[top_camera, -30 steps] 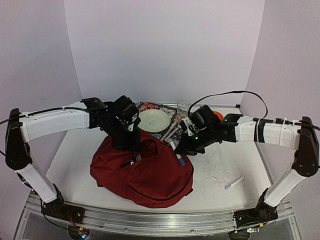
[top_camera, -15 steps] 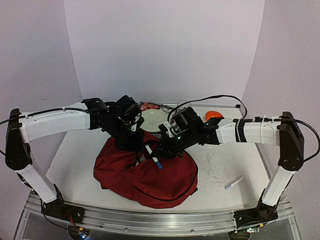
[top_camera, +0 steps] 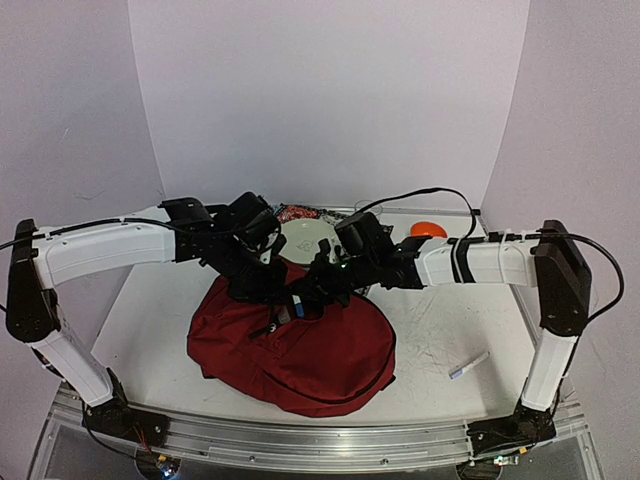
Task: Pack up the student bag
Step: Place the pen in the lower front pocket of the bag.
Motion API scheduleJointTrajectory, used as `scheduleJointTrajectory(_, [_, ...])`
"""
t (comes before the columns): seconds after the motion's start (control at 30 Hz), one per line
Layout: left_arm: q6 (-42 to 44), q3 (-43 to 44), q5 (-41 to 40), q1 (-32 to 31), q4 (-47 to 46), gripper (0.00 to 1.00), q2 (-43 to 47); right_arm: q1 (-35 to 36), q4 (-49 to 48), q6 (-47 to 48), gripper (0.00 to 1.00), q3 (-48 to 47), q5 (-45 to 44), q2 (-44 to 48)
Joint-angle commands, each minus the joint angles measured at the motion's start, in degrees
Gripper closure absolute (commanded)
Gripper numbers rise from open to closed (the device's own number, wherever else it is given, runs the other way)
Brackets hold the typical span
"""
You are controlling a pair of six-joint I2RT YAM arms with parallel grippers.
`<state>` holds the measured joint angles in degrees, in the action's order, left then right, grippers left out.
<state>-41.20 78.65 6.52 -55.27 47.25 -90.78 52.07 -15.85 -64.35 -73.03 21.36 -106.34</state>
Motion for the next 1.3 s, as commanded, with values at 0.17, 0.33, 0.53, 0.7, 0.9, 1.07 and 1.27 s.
scheduleJointTrajectory(0.17, [-1.3,-0.4,1.5,-0.8,-4.7,1.00,3.3,3.3,-8.8,-9.3,1.00,-4.4,-8.6,-6.2])
scheduleJointTrajectory(0.33, [-1.3,-0.9,1.3,-0.8,-5.5,1.00,3.6,4.6,-10.2,-9.7,0.91,-7.3,-9.5,-8.6])
scheduleJointTrajectory(0.53, [-1.0,-1.7,-0.2,-0.8,-5.5,1.00,3.8,4.7,-10.1,-7.7,0.65,-6.3,-8.3,-8.2])
scheduleJointTrajectory(0.7, [-0.7,-2.5,-2.3,-0.4,-5.5,1.00,4.0,4.7,-6.8,-3.4,0.60,-4.7,-8.2,-5.1])
scheduleJointTrajectory(0.9, [0.0,-4.7,-3.1,1.7,-5.4,1.00,4.7,4.7,1.0,3.4,0.60,-3.2,-10.0,-0.1])
scheduleJointTrajectory(1.07, [0.9,-6.2,-3.5,3.7,-5.3,1.00,5.4,4.7,9.5,8.0,0.59,-2.2,-12.4,4.1])
scheduleJointTrajectory(1.27, [1.8,-7.9,-3.9,5.8,-4.6,1.00,6.2,4.7,17.5,13.6,0.58,-0.9,-16.9,9.2])
